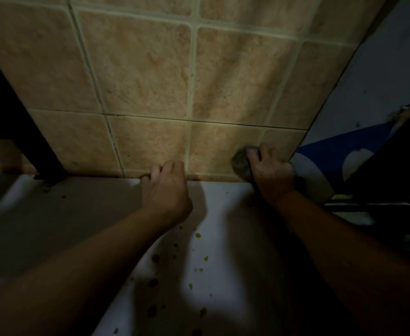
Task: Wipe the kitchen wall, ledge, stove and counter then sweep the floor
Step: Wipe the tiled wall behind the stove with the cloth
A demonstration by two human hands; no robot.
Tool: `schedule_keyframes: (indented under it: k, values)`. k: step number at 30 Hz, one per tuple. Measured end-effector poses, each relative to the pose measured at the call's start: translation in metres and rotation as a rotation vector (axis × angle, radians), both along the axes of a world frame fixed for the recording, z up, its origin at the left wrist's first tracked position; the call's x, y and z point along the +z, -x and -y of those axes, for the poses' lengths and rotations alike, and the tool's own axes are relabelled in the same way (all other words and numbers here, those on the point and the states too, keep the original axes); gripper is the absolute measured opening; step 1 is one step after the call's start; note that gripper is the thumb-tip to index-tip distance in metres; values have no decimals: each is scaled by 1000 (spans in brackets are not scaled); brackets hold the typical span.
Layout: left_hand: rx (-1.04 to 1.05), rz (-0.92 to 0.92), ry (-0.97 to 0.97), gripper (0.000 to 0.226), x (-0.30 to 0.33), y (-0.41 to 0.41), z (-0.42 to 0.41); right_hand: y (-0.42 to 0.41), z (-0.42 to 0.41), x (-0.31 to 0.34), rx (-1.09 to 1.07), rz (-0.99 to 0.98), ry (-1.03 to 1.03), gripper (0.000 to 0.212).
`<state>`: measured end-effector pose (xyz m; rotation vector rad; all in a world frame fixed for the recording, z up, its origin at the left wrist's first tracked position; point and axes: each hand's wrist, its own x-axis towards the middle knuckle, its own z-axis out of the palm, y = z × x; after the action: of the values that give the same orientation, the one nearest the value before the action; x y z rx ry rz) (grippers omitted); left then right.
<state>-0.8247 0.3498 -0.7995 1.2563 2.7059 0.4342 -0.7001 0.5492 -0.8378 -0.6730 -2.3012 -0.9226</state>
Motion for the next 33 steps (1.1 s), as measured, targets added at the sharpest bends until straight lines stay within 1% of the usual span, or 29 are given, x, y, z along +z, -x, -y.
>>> schedule_keyframes:
  k: [2,4,6,7,9,10,12,14,15,17,18,19,20,21,22,23,24,25,27,29,30,32,33]
  values:
    - [-19,-24,2,60,0,-3,-1,2,3,-15,-10,13,15,20]
    - [-31,-31,6,60,1,-3,0,4,4,-29,-7,9,63,20]
    - [-33,-35,13,60,2,0,1,7,5,-38,29,13,168,18]
    - [-32,-36,21,59,3,1,1,8,6,-39,45,37,208,13]
    - [-22,-35,29,59,5,2,3,5,9,-30,32,102,173,6]
    - [-19,-35,28,58,6,2,3,1,9,-25,-10,91,153,5]
    - [-17,-30,28,58,6,2,5,3,12,-13,-122,32,238,10]
    - [-23,-35,38,59,5,2,8,4,20,-8,-256,-22,258,14]
    - [-22,-35,44,60,5,3,10,6,24,-6,-340,6,295,15]
    - [-20,-29,47,60,4,5,14,16,34,-12,-425,34,448,29]
    - [-22,-30,47,60,4,7,16,21,42,-11,-401,61,532,36]
    - [-21,-28,48,60,4,9,18,27,49,-10,-362,68,517,40]
    - [-18,-23,45,61,5,10,19,32,55,-11,-317,120,466,40]
    - [-10,-15,37,60,6,12,21,40,61,-13,-242,192,526,39]
    - [-3,-10,29,60,8,14,23,48,66,-13,-128,235,627,39]
    - [2,-6,22,60,9,16,24,57,73,-9,-61,250,709,40]
    - [4,-4,19,60,11,18,27,65,79,-4,-12,207,738,41]
    - [9,-6,18,60,12,20,30,69,82,2,29,136,708,42]
    - [26,-20,21,60,15,22,37,67,78,10,30,89,656,44]
    - [42,-36,36,62,17,26,46,60,69,11,-29,16,586,49]
    - [47,-38,46,62,17,27,50,57,64,12,-66,-62,550,50]
    - [66,-34,58,63,18,28,58,54,65,13,-86,-146,541,47]
    - [77,-34,60,63,19,29,62,57,70,15,-72,-131,586,45]
